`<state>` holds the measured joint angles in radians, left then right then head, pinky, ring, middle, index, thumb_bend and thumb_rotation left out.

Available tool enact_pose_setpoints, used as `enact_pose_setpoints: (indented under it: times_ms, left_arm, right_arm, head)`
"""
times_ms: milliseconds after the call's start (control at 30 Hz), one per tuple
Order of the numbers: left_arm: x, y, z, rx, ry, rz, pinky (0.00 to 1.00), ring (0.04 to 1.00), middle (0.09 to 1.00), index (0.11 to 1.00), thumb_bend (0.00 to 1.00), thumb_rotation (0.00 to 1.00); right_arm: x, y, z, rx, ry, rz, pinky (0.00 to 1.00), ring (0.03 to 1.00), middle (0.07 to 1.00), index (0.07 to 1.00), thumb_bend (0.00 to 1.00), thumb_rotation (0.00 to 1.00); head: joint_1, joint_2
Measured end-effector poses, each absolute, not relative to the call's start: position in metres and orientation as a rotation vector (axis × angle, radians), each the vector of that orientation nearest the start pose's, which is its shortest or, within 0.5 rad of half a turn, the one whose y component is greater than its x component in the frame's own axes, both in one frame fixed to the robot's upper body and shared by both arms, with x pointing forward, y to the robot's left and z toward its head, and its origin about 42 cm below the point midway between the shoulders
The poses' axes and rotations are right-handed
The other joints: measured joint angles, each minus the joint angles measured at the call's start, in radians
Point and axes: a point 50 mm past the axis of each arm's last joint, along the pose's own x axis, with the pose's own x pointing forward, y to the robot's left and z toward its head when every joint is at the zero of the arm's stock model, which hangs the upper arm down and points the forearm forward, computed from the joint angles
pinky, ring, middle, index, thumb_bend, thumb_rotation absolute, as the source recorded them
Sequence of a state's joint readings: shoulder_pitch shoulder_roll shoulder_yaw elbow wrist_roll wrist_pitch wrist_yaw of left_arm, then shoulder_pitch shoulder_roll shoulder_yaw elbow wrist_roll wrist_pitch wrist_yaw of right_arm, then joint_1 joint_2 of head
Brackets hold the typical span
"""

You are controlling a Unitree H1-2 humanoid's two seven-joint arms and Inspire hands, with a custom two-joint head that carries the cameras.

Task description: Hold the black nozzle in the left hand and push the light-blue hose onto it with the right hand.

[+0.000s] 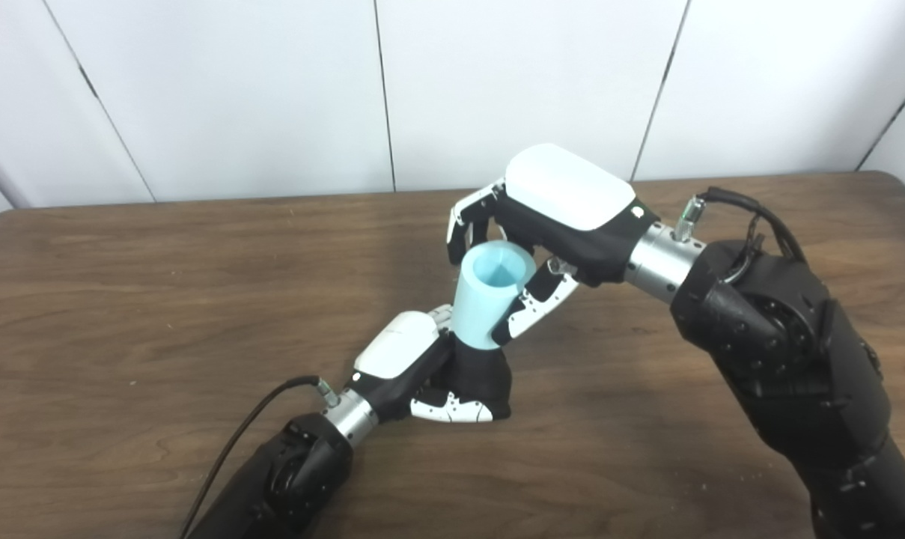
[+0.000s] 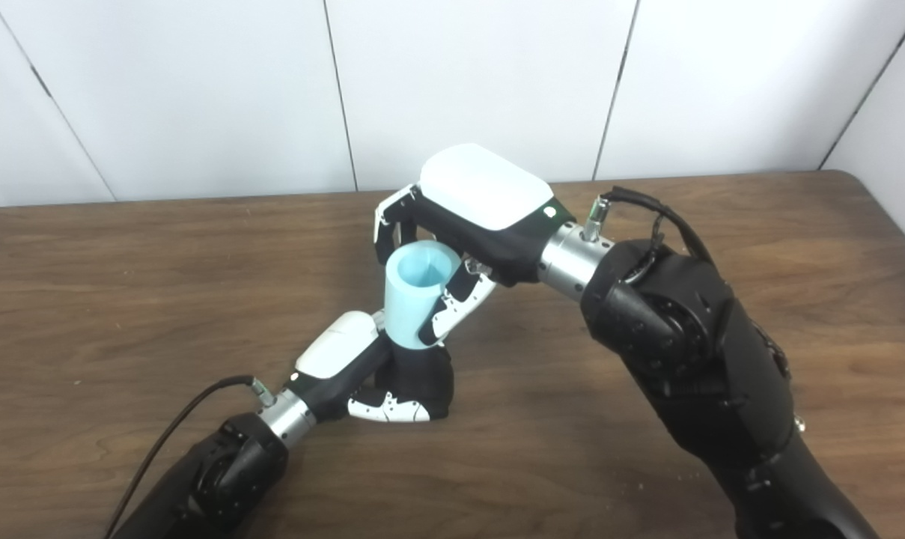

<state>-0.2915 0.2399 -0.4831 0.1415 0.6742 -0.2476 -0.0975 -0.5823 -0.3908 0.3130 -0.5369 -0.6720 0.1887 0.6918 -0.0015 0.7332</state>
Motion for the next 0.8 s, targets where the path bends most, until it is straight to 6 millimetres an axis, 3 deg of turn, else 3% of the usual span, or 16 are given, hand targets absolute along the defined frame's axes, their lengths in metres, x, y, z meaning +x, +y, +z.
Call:
enact_pose_setpoints:
  times_ms: [500,567,733,800]
  left_arm:
    - [0.336,0.136,0.125,0.969,-0.435,-0.668,0.94,0.945,0.847,0.526,0.5,0.67]
    - [0.336,0.137,0.125,0.968,-0.435,-0.667,0.94,0.945,0.847,0.526,0.5,0.67]
    - [0.336,0.137,0.125,0.968,-0.433,-0.665,0.94,0.944,0.846,0.526,0.5,0.66]
    - [0.335,0.135,0.125,0.967,-0.434,-0.667,0.94,0.943,0.846,0.524,0.5,0.66]
  right_arm:
    - [0.334,-0.161,0.352,-1.28,-0.614,0.597,0.21,0.285,0.408,0.523,0.52,0.0]
    - [0.337,-0.16,0.352,-1.279,-0.601,0.605,0.19,0.268,0.456,0.493,0.53,0.0]
    - [0.342,-0.153,0.354,-1.277,-0.565,0.647,0.18,0.258,0.472,0.483,0.53,0.0]
    - [0.345,-0.147,0.347,-1.28,-0.534,0.689,0.18,0.267,0.42,0.513,0.52,0.0]
  head:
    - [0.0,0.003]
    - [0.0,0.003]
    - [0.002,0.005]
    - [0.002,0.008]
